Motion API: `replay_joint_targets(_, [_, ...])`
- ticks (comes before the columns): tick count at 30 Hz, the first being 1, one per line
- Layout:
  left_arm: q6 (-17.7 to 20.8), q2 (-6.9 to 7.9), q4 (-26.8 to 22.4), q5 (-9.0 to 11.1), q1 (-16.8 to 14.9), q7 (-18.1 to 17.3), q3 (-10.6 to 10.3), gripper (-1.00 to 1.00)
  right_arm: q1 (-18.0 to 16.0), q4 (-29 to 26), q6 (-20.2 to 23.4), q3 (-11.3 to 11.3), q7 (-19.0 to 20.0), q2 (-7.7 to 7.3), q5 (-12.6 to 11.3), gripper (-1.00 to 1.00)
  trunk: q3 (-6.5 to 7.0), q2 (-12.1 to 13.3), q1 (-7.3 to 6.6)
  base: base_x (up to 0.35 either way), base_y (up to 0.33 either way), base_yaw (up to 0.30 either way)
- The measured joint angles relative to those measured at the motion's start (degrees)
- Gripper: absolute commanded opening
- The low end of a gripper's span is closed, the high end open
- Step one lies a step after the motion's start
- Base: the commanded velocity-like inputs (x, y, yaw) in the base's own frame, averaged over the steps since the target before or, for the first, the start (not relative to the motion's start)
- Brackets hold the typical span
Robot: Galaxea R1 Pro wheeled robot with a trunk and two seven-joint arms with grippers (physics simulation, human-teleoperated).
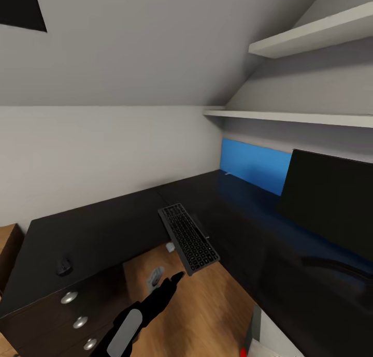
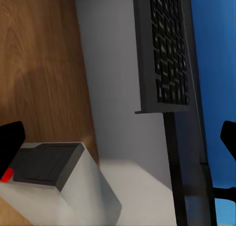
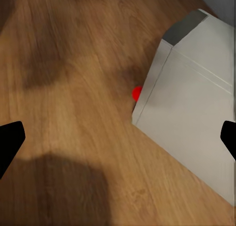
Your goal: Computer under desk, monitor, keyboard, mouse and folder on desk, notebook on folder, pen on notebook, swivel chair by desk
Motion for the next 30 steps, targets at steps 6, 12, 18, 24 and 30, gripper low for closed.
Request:
replay_joint_targets(6, [0.0, 0.0, 0.0, 0.0, 0.0, 0.0, 0.0, 1.0, 0.0, 0.0, 0.0, 0.0, 0.0, 0.0, 0.0, 1.0, 0.35, 0.0, 0.0, 0.0, 0.0, -0.168])
replay_joint_targets(12, [0.0, 0.02, 0.0, 0.1, 0.0, 0.0, 0.0, 1.0, 0.0, 0.0, 0.0, -0.1, 0.0, 0.0, 0.0, 1.0, 0.73, 0.0, 0.0, 0.0, 0.0, -0.17])
replay_joint_targets(18, [0.0, 0.07, 0.0, 0.1, 0.0, 0.0, 0.0, 1.0, 0.0, 0.0, 0.0, -0.1, 0.0, 0.0, 0.1, 1.0, 1.07, 0.0, 0.0, 0.0, 0.0, -0.154])
replay_joint_targets(24, [-0.1, 0.09, 0.0, 0.1, 0.0, 0.0, 0.1, 1.0, 0.0, 0.0, 0.0, -0.1, 0.0, 0.0, 0.0, 1.0, 1.38, 0.0, 0.0, 0.0, 0.0, -0.132])
replay_joint_targets(30, [-0.1, 0.18, 0.0, 0.1, 0.0, 0.0, 0.1, 1.0, 0.0, 0.0, 0.0, -0.1, 0.0, 0.0, 0.0, 1.0, 1.51, 0.0, -0.01, 0.034, 0.018, -0.044])
